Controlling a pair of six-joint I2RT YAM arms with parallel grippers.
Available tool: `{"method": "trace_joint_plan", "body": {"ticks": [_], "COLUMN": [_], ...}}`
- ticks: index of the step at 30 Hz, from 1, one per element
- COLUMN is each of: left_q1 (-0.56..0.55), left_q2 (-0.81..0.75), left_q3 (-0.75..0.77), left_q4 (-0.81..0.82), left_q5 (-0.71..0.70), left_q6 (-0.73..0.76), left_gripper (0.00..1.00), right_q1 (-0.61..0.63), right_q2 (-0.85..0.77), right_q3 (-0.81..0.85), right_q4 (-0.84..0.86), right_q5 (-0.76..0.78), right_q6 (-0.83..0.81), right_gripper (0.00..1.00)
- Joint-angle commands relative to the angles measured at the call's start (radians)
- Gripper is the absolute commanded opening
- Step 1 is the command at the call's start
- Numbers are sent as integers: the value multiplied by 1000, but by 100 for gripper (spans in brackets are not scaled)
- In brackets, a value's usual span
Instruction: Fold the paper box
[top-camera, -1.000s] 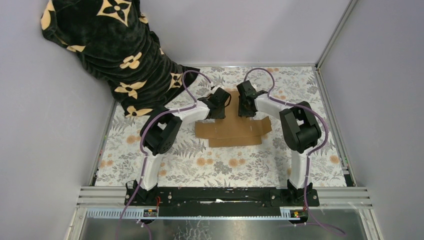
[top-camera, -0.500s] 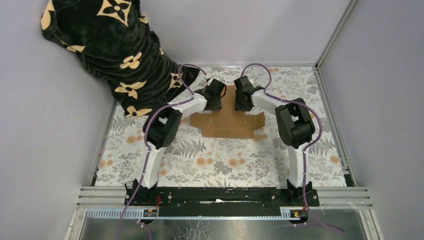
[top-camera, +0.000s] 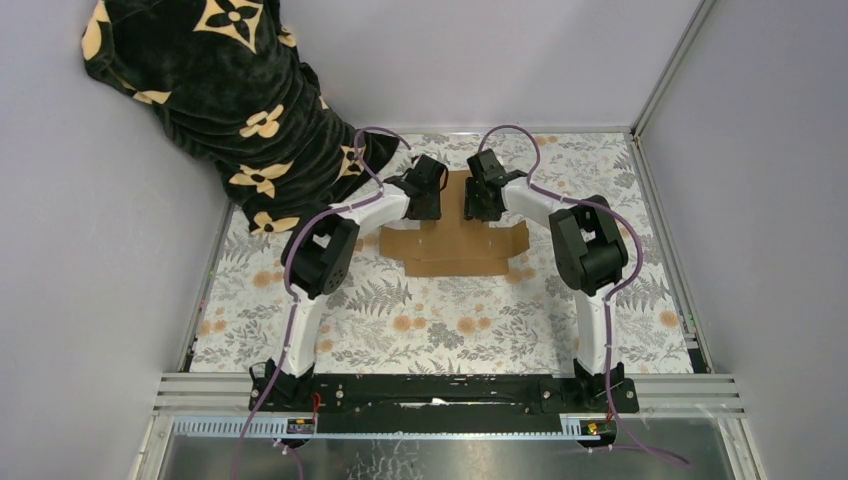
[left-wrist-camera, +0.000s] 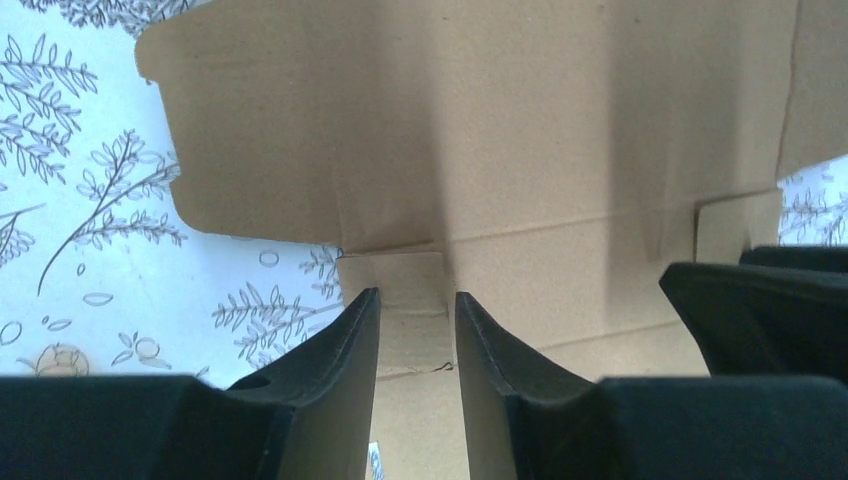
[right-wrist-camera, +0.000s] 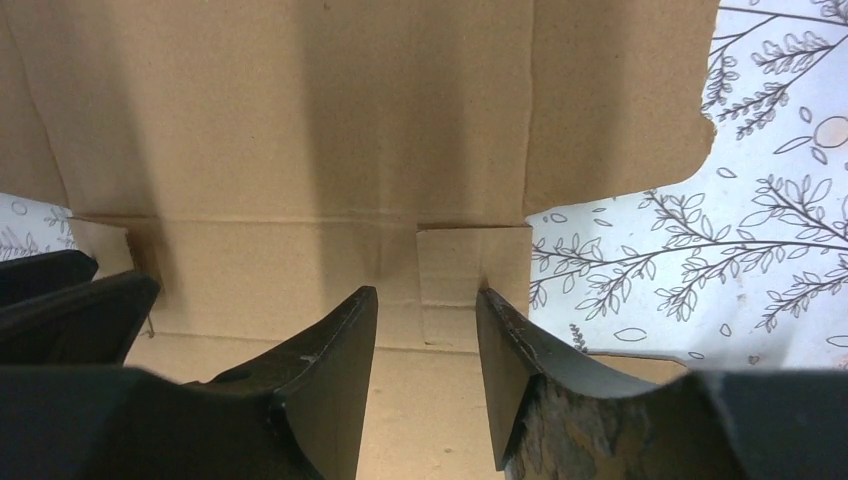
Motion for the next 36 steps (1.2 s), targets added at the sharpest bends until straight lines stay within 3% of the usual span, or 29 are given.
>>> {"method": "trace_joint_plan", "body": {"ticks": [1, 12, 14, 24, 36], "left_q1": [10, 20, 21, 33, 52], "left_q2": [-81, -253, -301, -559, -653], "left_q3": [-23, -51, -94, -393, -597], "left_q4": [-62, -77, -69, -19, 30], "left_q5": [47, 28, 34, -13, -31], "left_q6": [31, 59, 51, -6, -56], "left_gripper": [41, 48, 49, 50, 52], "right_q1": [10, 8, 8, 7, -4], "right_q2": [-30, -270, -319, -596, -728], "right_q3": [-42, -98, -129, -445, -597], "right_q4": [-98, -107, -102, -50, -56], "right_q5": [-92, -146, -153, -130, -93], "right_q6": [-11, -25, -20, 50, 67], "right_gripper": [50, 60, 64, 66, 68]}}
